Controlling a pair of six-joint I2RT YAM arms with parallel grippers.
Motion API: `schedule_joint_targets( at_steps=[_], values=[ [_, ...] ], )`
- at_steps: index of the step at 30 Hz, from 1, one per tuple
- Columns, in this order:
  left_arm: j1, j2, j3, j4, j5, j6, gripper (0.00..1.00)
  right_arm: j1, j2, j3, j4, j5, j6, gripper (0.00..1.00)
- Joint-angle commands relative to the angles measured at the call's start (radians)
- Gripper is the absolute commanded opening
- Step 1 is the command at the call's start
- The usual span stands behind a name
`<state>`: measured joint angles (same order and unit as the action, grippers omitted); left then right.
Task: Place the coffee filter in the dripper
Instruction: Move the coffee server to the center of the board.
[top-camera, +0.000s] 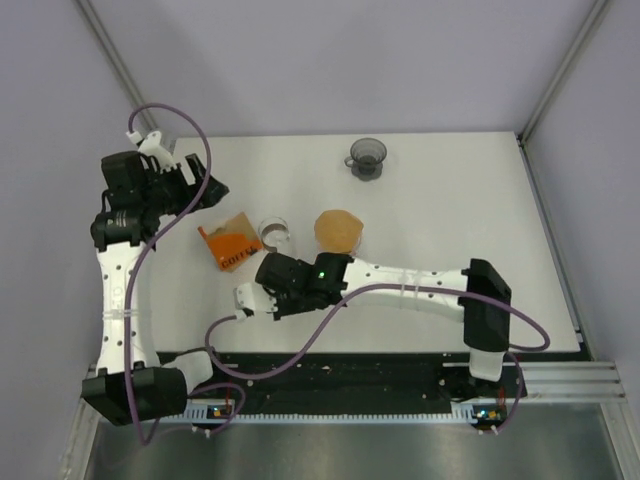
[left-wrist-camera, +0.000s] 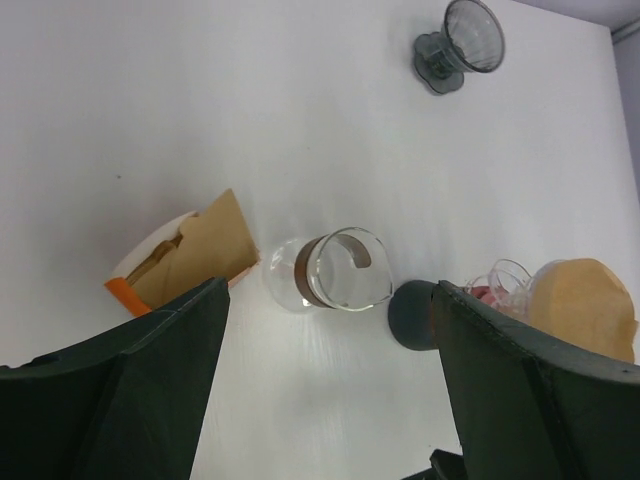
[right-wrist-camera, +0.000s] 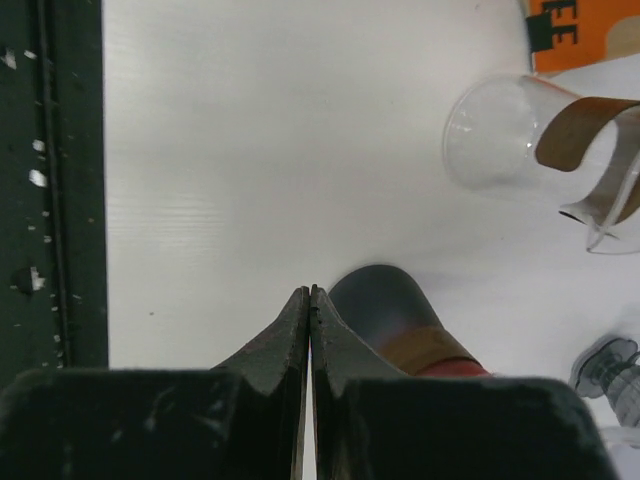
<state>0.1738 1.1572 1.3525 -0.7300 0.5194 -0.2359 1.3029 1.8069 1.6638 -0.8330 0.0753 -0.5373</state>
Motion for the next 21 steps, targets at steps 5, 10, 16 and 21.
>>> schedule_joint_targets(
  at_steps=[5,10,16,21],
  values=[
    [0.072,-0.03,-0.001,0.007,-0.027,0.033,0.88,0.006,0.098,-0.168,0.322,0.3,-0.193,0.0],
    [0.092,-0.03,-0.004,0.02,0.027,0.023,0.87,-0.028,0.132,-0.225,0.422,0.296,-0.207,0.0],
    [0.11,-0.022,-0.001,0.026,0.059,0.009,0.87,-0.071,0.184,-0.32,0.545,0.356,-0.285,0.0],
    [0.119,-0.021,-0.007,0.029,0.077,0.007,0.87,-0.102,0.192,-0.358,0.587,0.377,-0.279,0.0]
  ],
)
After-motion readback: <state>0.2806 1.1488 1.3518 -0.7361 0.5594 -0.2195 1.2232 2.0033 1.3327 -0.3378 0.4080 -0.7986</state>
